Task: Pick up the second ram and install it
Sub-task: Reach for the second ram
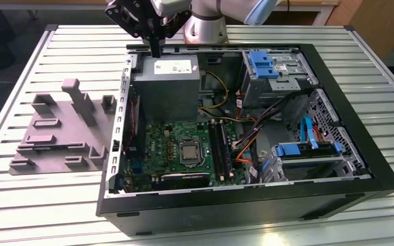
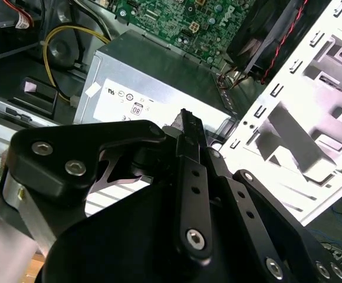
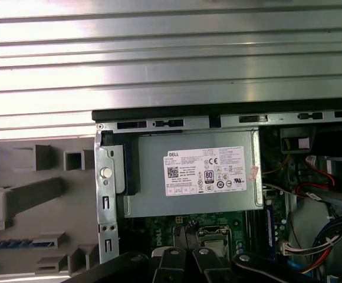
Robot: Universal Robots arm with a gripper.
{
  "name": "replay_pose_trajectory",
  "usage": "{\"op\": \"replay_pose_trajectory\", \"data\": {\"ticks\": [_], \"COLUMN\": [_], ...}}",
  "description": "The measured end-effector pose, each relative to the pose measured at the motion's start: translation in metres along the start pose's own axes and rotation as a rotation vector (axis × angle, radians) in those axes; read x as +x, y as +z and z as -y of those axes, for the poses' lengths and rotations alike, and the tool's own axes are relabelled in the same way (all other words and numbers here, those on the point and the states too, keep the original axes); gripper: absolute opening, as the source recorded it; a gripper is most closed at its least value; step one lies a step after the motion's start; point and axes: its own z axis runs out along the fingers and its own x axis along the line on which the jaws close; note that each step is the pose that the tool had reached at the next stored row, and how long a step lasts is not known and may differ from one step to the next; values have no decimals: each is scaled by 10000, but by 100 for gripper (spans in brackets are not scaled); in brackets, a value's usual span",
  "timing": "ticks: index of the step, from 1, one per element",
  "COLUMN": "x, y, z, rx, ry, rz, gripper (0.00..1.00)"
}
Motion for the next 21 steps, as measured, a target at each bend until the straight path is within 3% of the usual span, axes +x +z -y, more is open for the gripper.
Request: {"op": "replay_pose_trajectory", "data": {"ticks": [21], "x": [72], "y": [8], "z": [6], "rx": [0], "ry": [0], "rz": [0], "gripper": [11]}}
